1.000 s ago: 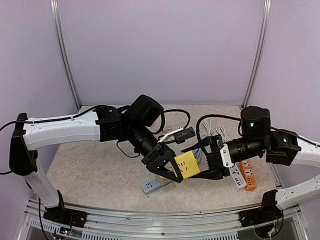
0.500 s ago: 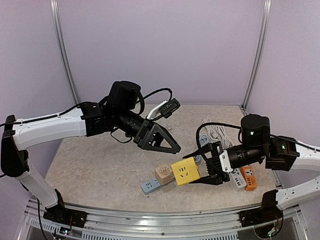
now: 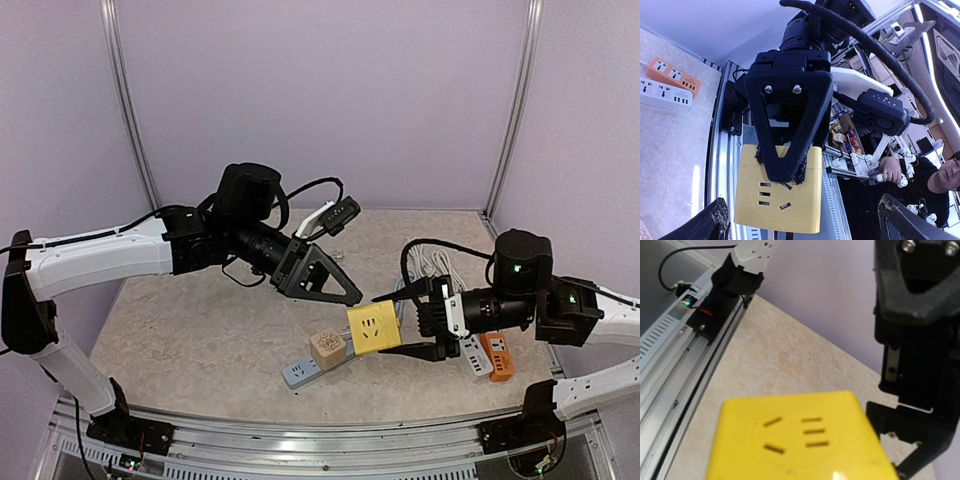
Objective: Insert the plug
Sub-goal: Pass from the right arm to the left
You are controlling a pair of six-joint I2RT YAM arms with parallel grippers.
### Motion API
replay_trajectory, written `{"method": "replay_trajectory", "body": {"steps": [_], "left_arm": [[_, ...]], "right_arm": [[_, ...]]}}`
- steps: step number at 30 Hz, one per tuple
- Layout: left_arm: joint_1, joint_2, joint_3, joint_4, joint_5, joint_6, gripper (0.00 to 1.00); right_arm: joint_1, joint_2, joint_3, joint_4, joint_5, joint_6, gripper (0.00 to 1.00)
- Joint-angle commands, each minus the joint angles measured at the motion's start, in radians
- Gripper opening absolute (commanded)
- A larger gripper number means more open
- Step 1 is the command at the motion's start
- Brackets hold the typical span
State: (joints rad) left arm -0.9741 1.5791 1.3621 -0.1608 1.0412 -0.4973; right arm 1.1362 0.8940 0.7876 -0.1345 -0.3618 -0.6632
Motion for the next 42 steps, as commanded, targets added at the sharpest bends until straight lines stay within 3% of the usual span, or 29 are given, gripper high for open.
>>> {"method": "replay_trajectory", "body": {"steps": [1, 6, 10, 15, 22, 32, 42], "left_arm": [[-0.003, 0.003, -0.004, 0.017, -0.034, -0.001, 0.99], [-0.003, -0.003, -0.006, -0.002, -0.070, 0.009, 0.99], [-0.003, -0.036, -0.022, -0.022, -0.212, 0.048, 0.99], [-0.008, -0.141, -0.083, 0.005, -0.369, 0.150, 0.99], [-0.047, -0.244, -0.100, -0.038, -0.410, 0.344, 0.99], [-0.122, -0.164, 0.023, -0.206, -0.487, 0.494, 0.99], [-0.161, -0.111, 0.056, -0.215, -0.517, 0.534, 0.99]], "right_arm": [[0.008, -0.014, -0.007, 0.068, 0.045, 0.046, 0.00], [0.008, -0.020, -0.018, 0.115, 0.075, 0.099, 0.00], [0.008, -0.029, -0.025, 0.133, 0.085, 0.156, 0.00], [0.008, -0.026, -0.021, 0.132, 0.146, 0.280, 0.00], [0.008, -0.024, -0.001, 0.152, 0.219, 0.490, 0.00], [0.007, -0.020, 0.017, 0.178, 0.158, 0.697, 0.00], [0.007, -0.020, 0.001, 0.235, 0.103, 0.779, 0.00]]}}
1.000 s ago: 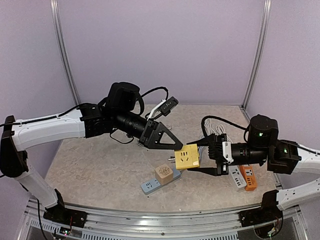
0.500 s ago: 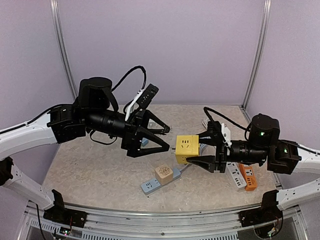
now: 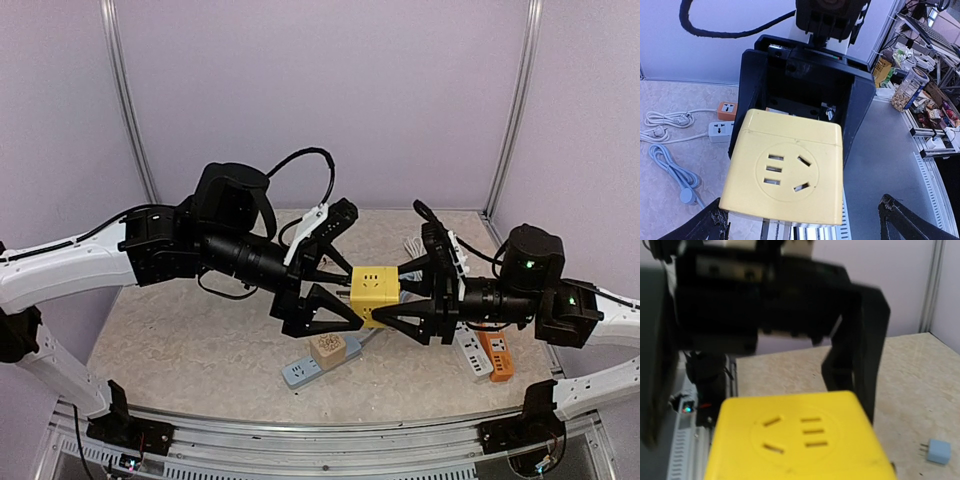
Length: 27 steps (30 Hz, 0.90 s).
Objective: Insert the plug
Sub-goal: Pass from the right arm to the left
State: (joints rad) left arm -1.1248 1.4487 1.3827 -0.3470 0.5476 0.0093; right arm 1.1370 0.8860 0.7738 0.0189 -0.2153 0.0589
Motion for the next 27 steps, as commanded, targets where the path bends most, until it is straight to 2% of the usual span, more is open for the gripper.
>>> {"method": "replay_trajectory", "body": {"steps": [1, 3, 6, 9, 17, 19, 21, 24, 27], "left_arm": [[-0.011, 0.021, 0.038, -0.029, -0.023, 0.027, 0.99], [-0.013, 0.026, 0.040, -0.028, -0.024, 0.026, 0.99], [-0.013, 0.027, 0.040, -0.021, -0.023, 0.019, 0.91], [-0.012, 0.029, 0.035, -0.012, -0.013, 0.015, 0.71], [-0.013, 0.033, 0.033, -0.007, -0.014, 0.005, 0.25], [-0.012, 0.033, 0.029, 0.000, -0.017, 0.002, 0.16], [-0.012, 0.030, 0.022, 0.011, -0.016, 0.000, 0.09], [-0.012, 0.017, 0.003, 0.033, -0.013, -0.002, 0.03], [-0.011, 0.002, -0.013, 0.052, -0.012, -0.002, 0.00]], "right_arm": [[0.006, -0.010, 0.015, 0.087, -0.051, 0.060, 0.00], [0.006, -0.004, 0.016, 0.093, -0.063, 0.067, 0.00], [0.005, 0.008, 0.019, 0.092, -0.072, 0.073, 0.00], [0.005, 0.018, 0.018, 0.090, -0.070, 0.077, 0.00], [0.001, 0.026, 0.012, 0.110, -0.086, 0.090, 0.00], [0.000, 0.028, 0.009, 0.116, -0.093, 0.094, 0.22], [0.000, 0.030, 0.008, 0.119, -0.106, 0.097, 0.40], [-0.001, 0.034, 0.006, 0.119, -0.112, 0.099, 0.53], [-0.001, 0.034, -0.004, 0.125, -0.115, 0.098, 0.60]]}}
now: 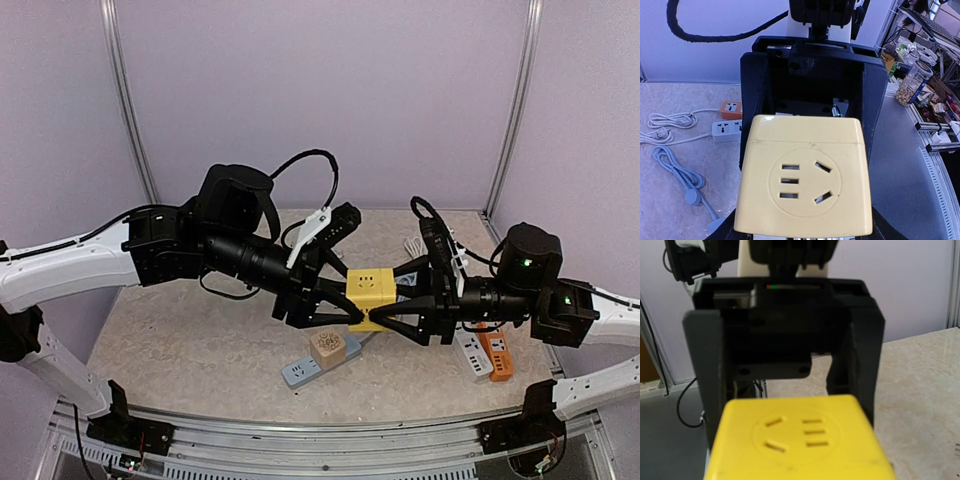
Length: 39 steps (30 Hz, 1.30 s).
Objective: Insert the plug
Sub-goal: Pass from the right arm to the left, then pass from the left arm to the right
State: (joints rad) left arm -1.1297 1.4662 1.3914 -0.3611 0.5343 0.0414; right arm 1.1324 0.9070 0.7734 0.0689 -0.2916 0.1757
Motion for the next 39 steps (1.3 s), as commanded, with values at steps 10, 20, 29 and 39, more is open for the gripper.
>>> {"method": "replay_trajectory", "body": {"steps": [10, 20, 29, 39], "left_arm": [[-0.006, -0.029, -0.036, 0.081, 0.025, -0.037, 0.00], [-0.003, -0.064, -0.057, 0.109, 0.030, -0.037, 0.00], [-0.002, -0.060, -0.041, 0.104, 0.038, -0.037, 0.00], [0.001, -0.049, -0.028, 0.099, 0.040, -0.037, 0.00]], "right_arm": [[0.001, 0.026, -0.023, 0.108, -0.047, -0.024, 0.77], [-0.010, 0.016, -0.045, 0.106, -0.050, -0.022, 0.79], [-0.020, 0.026, -0.047, 0.114, -0.086, -0.018, 0.75], [-0.034, 0.046, -0.029, 0.139, -0.155, -0.004, 0.51]]}}
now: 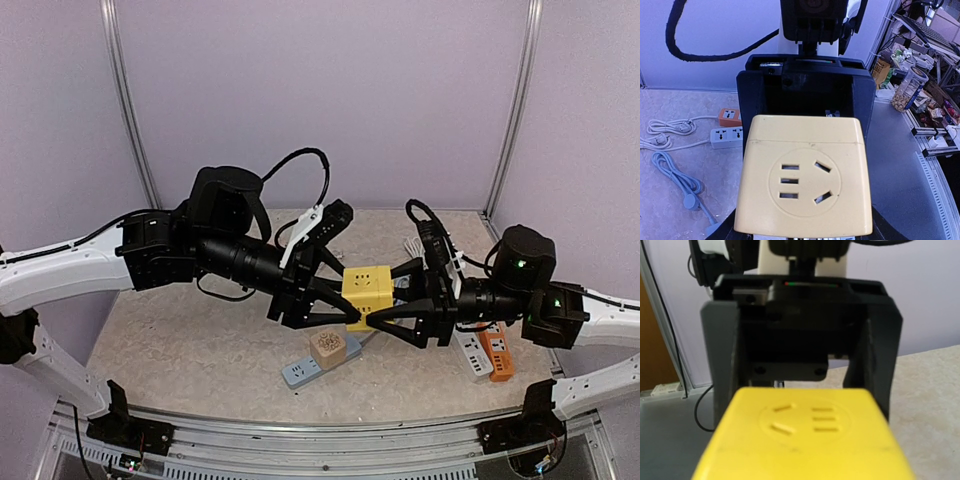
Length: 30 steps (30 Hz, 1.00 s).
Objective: Insert the plug
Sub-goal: Pass from the left arm to the right, then move the socket to the center of the board.
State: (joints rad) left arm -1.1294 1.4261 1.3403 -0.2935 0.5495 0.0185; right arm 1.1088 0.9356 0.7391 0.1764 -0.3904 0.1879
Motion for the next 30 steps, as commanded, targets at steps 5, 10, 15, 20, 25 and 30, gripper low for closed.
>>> {"method": "replay_trajectory", "body": {"steps": [5, 10, 15, 20, 25, 30], "left_arm": [[0.001, -0.006, 0.018, 0.040, 0.006, -0.015, 0.16], [0.022, -0.036, -0.033, 0.050, -0.088, -0.068, 0.98], [0.066, -0.069, -0.071, -0.044, -0.238, -0.128, 0.99], [0.077, -0.023, -0.089, -0.136, -0.334, -0.176, 0.99], [0.069, 0.038, -0.137, -0.207, -0.369, -0.254, 0.99], [0.055, 0.019, -0.243, -0.205, -0.387, -0.307, 0.99]], "right_arm": [[-0.015, 0.028, 0.005, 0.040, -0.091, -0.006, 0.15], [-0.029, -0.030, 0.012, -0.039, 0.010, -0.024, 0.00], [-0.053, -0.130, 0.061, -0.233, 0.274, -0.058, 0.00], [-0.063, -0.222, 0.092, -0.323, 0.435, -0.076, 0.00], [-0.064, -0.269, 0.112, -0.358, 0.511, -0.084, 0.00], [-0.064, -0.254, 0.109, -0.365, 0.528, -0.068, 0.00]]}}
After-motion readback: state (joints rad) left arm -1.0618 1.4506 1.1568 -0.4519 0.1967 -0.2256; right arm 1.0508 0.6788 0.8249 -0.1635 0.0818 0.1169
